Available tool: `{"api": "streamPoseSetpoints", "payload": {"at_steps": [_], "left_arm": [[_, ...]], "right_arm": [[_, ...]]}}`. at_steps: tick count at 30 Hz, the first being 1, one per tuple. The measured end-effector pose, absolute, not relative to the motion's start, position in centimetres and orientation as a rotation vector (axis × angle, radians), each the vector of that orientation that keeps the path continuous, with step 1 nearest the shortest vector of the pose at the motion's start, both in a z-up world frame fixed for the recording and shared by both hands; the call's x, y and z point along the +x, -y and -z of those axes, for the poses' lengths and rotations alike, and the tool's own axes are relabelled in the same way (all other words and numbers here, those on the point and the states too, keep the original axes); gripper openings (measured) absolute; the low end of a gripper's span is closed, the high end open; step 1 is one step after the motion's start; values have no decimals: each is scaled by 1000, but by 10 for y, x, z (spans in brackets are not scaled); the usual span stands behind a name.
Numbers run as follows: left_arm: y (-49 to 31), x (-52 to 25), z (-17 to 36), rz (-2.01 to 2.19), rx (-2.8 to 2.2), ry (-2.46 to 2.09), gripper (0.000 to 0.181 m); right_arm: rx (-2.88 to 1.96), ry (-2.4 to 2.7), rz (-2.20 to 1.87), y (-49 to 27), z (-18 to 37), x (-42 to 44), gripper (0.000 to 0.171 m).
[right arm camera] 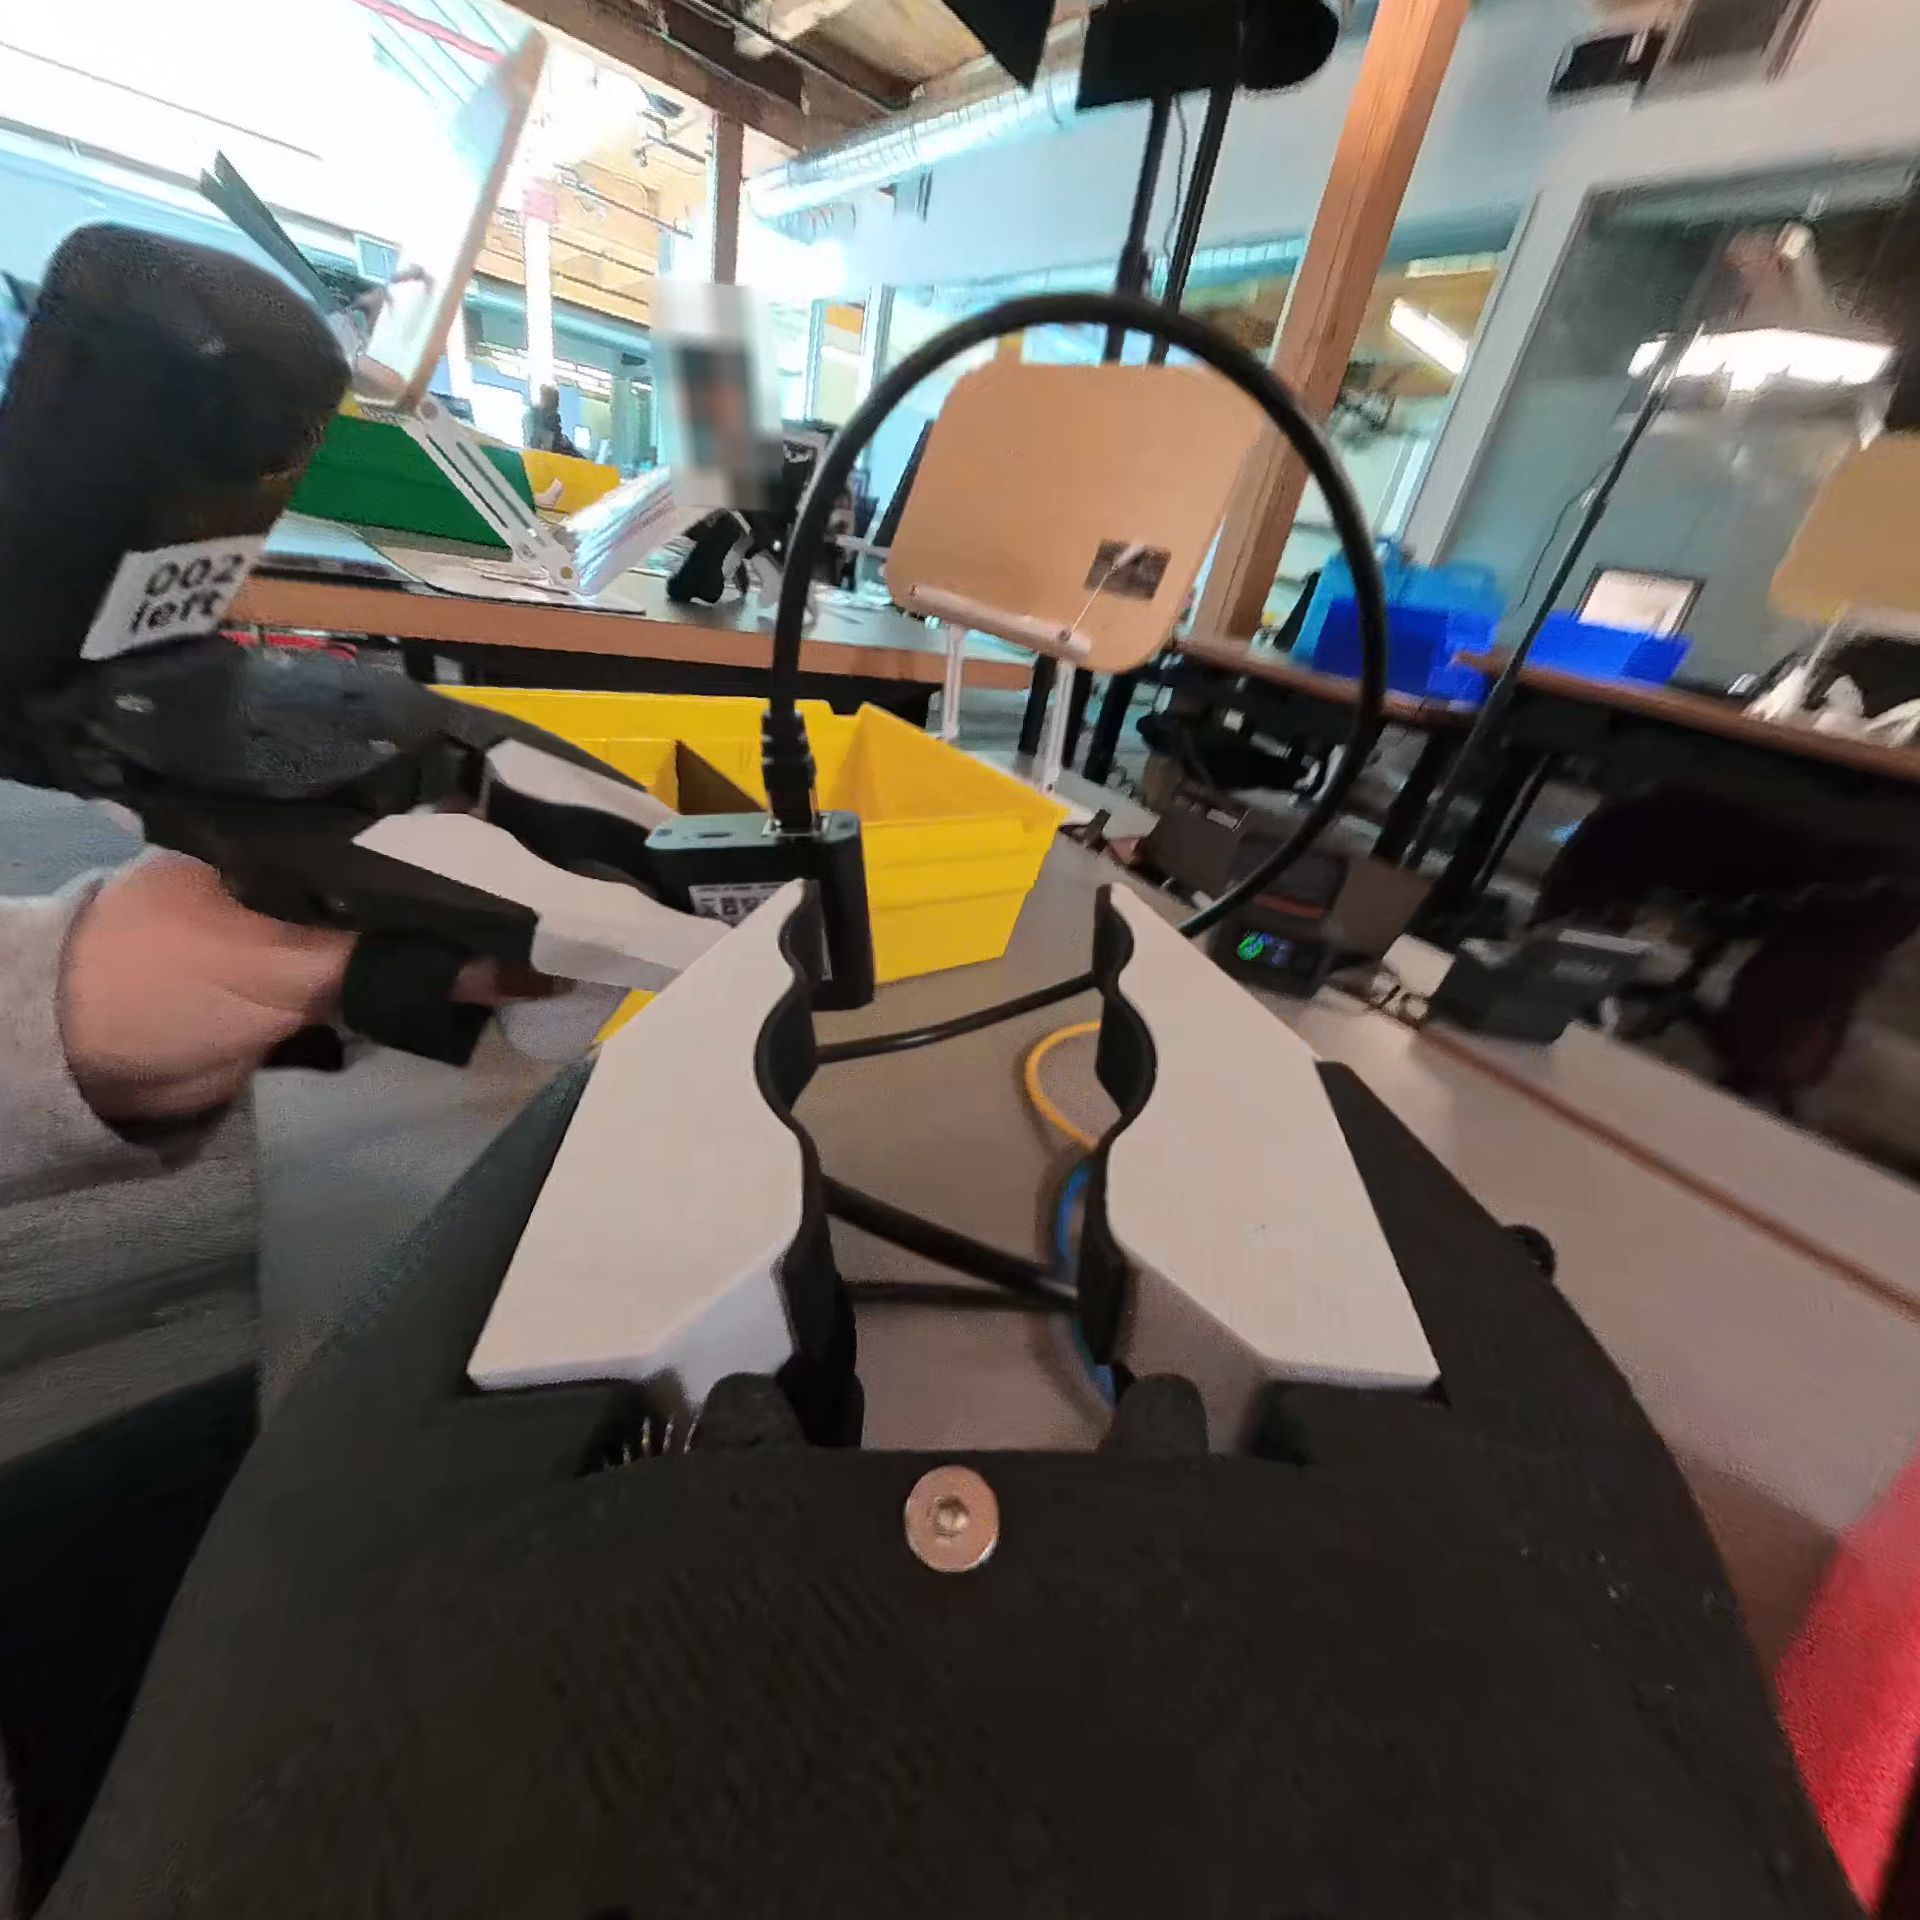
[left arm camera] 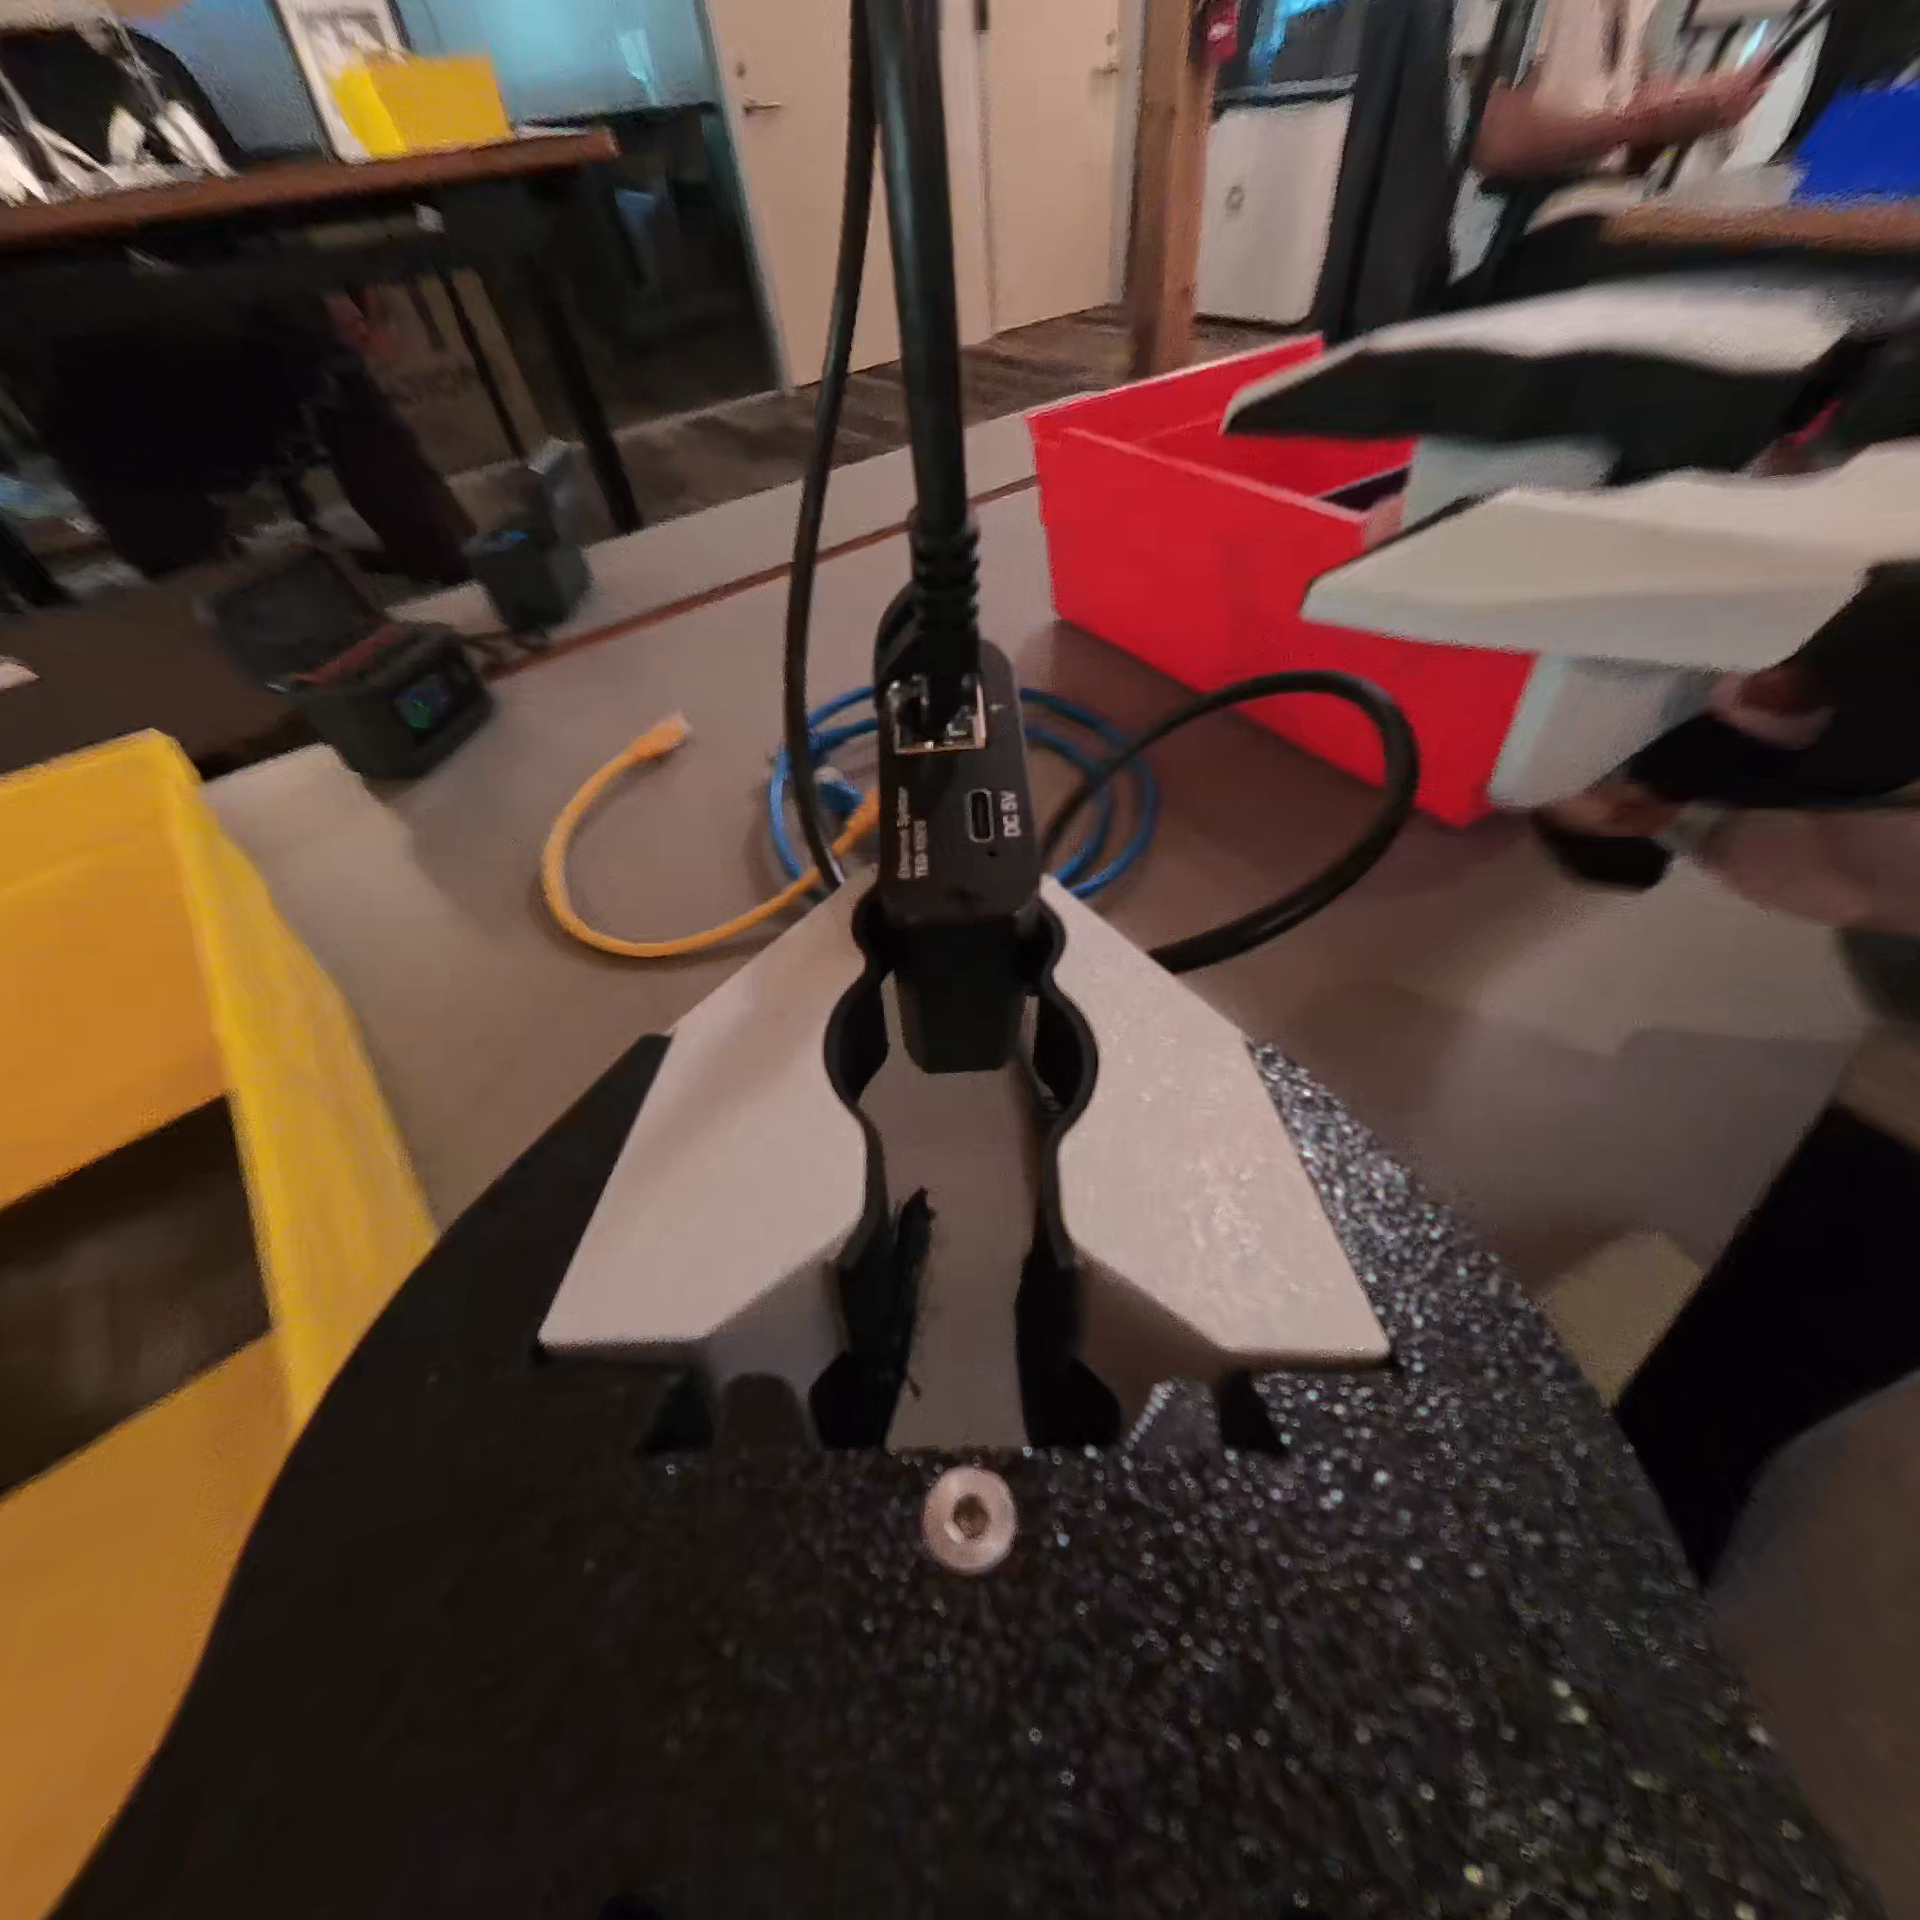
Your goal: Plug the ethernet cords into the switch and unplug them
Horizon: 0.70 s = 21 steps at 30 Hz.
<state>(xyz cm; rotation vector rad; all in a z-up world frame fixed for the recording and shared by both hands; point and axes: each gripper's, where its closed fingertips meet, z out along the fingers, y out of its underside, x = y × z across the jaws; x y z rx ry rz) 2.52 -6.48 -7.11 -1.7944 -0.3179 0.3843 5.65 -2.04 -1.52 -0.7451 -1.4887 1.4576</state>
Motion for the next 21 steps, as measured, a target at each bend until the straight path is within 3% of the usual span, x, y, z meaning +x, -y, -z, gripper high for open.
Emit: {"api": "streamPoseSetpoints", "payload": {"at_steps": [9, 13, 16, 21], "left_arm": [[79, 4, 106, -1100, -2109, -68, 21], [82, -6, 126, -1400, -2233, -310, 21], [74, 0, 132, -1481, -2242, -436, 21], [67, 8, 143, -1499, -2259, -574, 21]], "right_arm": [[-228, 1340, -1083, 37, -15, 96, 36], [-257, 1328, -1074, 30, -12, 94, 33], [-327, 1465, -1064, 26, 10, 79, 35], [-250, 1938, -862, 41, 91, 69, 41]]}}
